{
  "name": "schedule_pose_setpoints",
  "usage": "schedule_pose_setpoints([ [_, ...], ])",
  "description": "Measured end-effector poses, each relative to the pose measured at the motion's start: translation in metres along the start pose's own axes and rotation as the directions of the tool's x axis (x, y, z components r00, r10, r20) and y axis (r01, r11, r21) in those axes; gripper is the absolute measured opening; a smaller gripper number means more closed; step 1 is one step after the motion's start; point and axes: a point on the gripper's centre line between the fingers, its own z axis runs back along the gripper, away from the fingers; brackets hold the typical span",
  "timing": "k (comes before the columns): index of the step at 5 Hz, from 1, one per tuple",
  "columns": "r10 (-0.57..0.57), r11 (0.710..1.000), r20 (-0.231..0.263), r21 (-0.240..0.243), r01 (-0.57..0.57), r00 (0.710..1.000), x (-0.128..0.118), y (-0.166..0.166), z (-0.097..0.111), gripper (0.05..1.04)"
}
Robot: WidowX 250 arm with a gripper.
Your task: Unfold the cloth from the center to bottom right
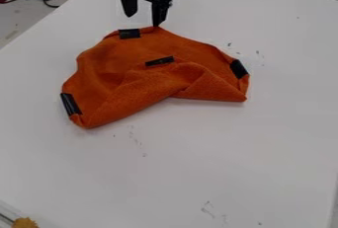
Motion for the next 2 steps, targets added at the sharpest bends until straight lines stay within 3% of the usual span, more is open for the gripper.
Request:
schedule_pose_setpoints([
  [1, 0.002, 1.000, -0.042, -0.021, -0.002, 0.999, -0.005, -0.004, -0.021, 1.000],
  [2, 0.031, 0.999, -0.033, -0.043, -0.032, 0.999, -0.008, -0.014, -0.037, 1.000],
])
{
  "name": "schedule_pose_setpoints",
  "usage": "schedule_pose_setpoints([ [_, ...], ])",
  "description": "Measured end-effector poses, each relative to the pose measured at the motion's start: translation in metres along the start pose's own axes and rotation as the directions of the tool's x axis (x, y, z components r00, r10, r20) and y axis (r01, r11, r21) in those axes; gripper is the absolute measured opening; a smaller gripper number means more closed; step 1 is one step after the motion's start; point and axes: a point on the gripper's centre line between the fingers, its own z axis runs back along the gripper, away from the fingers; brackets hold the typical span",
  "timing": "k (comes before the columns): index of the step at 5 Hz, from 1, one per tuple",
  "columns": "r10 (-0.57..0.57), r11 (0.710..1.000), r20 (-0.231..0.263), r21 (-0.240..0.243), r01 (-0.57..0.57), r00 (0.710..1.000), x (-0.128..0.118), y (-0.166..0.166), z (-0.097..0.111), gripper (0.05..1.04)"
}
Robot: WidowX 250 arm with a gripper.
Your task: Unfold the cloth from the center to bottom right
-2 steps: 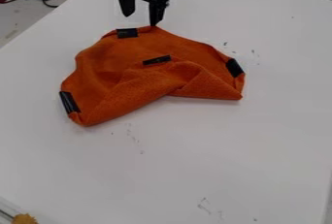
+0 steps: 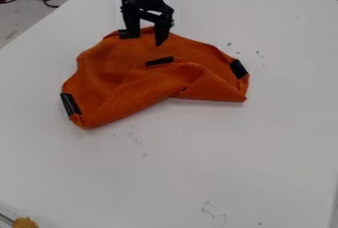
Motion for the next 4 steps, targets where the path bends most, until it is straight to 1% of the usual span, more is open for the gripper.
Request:
schedule_pose_setpoints([
  [1, 0.007, 1.000, -0.010, -0.029, -0.007, 1.000, -0.008, -0.023, -0.019, 1.000],
  [2, 0.017, 0.997, 0.009, -0.070, -0.016, 1.000, -0.009, -0.031, -0.021, 1.001],
  [3, 0.025, 0.997, 0.024, -0.073, -0.023, 0.999, -0.011, -0.033, -0.020, 1.000],
  [4, -0.021, 1.000, 0.065, -0.011, 0.022, 0.998, -0.007, -0.034, -0.013, 1.000],
])
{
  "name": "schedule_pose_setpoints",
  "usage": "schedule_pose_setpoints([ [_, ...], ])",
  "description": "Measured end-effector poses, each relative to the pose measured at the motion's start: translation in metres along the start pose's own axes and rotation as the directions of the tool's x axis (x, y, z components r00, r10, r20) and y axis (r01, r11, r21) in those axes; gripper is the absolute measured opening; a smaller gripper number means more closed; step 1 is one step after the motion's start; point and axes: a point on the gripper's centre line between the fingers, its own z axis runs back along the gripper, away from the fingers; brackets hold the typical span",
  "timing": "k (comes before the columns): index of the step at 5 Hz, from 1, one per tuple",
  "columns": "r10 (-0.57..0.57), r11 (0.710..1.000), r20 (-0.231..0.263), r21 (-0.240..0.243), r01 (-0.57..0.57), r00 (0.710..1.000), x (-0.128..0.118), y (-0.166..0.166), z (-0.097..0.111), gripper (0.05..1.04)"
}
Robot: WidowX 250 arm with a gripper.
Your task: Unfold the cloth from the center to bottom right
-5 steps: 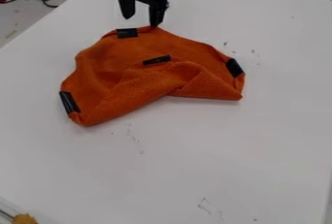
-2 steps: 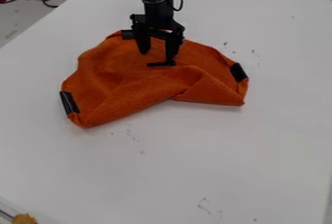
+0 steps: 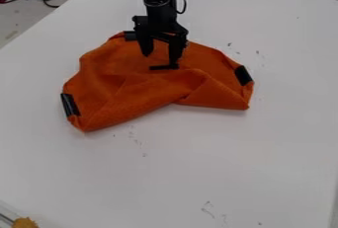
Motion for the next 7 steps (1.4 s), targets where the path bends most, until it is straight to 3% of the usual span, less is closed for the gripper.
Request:
schedule_pose_setpoints([
  [1, -0.048, 0.995, 0.027, 0.087, 0.045, 0.998, 0.010, -0.003, 0.023, 1.000],
  [2, -0.039, 0.991, 0.028, 0.130, 0.035, 0.999, 0.016, -0.001, 0.042, 1.000],
  [3, -0.011, 0.997, -0.007, 0.073, 0.011, 1.000, 0.011, -0.010, 0.044, 1.000],
  [4, 0.006, 1.000, -0.045, -0.021, -0.007, 0.999, 0.000, -0.023, 0.035, 1.000],
  [5, 0.041, 0.996, -0.073, -0.073, -0.047, 0.996, -0.016, -0.019, 0.022, 1.000],
  [6, 0.046, 0.993, -0.113, -0.107, -0.058, 0.993, -0.034, -0.024, 0.007, 1.000],
  [7, 0.047, 0.992, -0.109, -0.111, -0.059, 0.993, -0.038, -0.024, 0.002, 1.001],
])
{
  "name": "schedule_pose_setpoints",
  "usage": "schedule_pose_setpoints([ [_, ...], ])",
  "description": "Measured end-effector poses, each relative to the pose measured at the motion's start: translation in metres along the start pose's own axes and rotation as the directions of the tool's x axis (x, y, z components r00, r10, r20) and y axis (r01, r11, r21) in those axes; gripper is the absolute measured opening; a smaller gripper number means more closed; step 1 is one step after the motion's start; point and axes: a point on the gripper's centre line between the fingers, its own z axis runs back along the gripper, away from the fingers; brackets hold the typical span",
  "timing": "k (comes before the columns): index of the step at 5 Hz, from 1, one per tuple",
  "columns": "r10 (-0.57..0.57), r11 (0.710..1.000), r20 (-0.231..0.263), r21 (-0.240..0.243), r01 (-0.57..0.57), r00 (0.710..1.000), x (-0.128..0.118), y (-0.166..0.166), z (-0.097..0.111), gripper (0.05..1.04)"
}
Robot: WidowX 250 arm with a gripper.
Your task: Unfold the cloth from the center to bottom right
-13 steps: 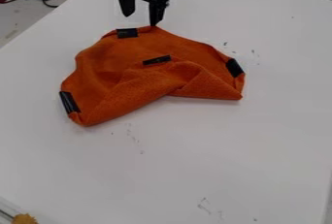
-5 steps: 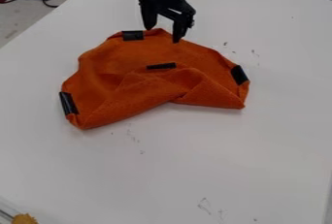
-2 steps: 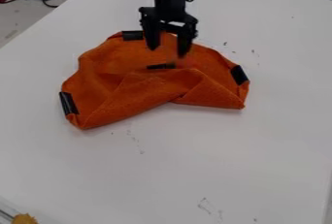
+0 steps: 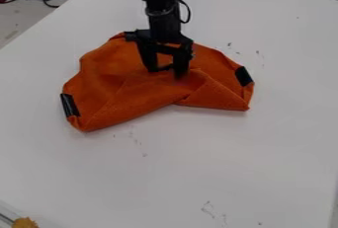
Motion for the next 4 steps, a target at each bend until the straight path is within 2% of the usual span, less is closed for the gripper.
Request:
schedule_pose_setpoints([
  [2, -0.013, 1.000, 0.008, -0.009, 0.014, 1.000, 0.0023, -0.0005, -0.0007, 0.969],
  [3, -0.012, 1.000, 0.007, 0.003, 0.012, 1.000, 0.0025, 0.0021, -0.0009, 0.699],
  [4, -0.015, 1.000, -0.002, 0.011, 0.015, 1.000, 0.0027, 0.0028, 0.0013, 0.388],
])
